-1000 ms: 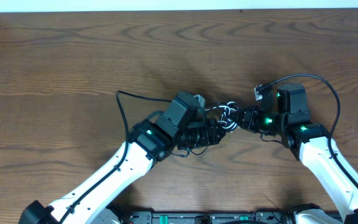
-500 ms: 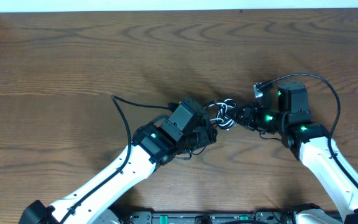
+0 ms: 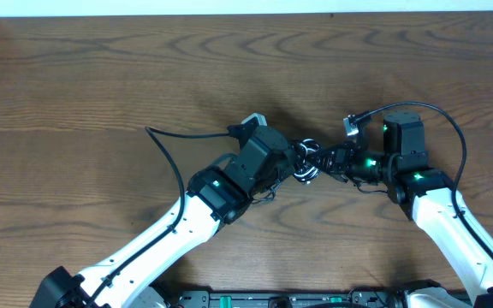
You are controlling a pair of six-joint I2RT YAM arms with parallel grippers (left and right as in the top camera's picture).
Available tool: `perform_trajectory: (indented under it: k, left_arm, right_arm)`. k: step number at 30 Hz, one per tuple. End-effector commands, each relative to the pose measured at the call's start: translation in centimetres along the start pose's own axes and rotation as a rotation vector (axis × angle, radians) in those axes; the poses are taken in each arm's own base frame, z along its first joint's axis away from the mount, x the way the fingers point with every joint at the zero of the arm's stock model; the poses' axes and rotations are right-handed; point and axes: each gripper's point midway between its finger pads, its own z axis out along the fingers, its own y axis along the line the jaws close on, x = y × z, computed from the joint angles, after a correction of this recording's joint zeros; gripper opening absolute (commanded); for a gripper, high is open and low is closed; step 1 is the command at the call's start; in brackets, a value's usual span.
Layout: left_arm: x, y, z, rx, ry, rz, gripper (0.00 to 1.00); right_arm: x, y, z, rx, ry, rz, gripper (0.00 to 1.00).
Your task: Untangle cables
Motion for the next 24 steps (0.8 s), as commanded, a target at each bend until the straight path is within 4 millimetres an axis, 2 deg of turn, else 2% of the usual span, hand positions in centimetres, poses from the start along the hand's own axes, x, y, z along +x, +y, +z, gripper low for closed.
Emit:
perform_trajectory:
  k: [1,5,10,14,17,22,24]
  left_arm:
    - [-1.1,0.6,0.3,-0.031,-0.062,0.001,0.47]
    - [-1.9,0.9,0.2,-0.041,-0.090,0.011,0.32]
    - [-3.3,0.8,0.1,-0.029,-0.124,0.041,0.22]
    - [-4.3,0.4,0.1,-0.008,-0.149,0.061,0.19]
    - [-4.4,0.3,0.1,-0.008,-0.151,0.093,0.08]
    - [-4.2,0.2,0.0,-0.002,-0.138,0.111,0.07]
    - [-4.0,-0.5,-0.2,0.029,-0.125,0.112,0.07]
  right_arm:
    - [0.8,0.9,0.0,-0.048,0.050,0.007,0.01]
    - [1.2,0.5,0.0,-0.037,0.064,0.029,0.01]
    - [1.9,-0.1,0.0,-0.014,0.083,0.035,0.01]
    - [2.1,-0.3,0.0,-0.008,0.092,0.025,0.01]
    - [2.4,-0.2,0.2,-0.007,0.103,0.018,0.01]
    - [2.7,-0.5,0.4,0.013,0.105,-0.025,0.01]
    - [2.7,-1.3,0.5,0.058,0.095,-0.028,0.01]
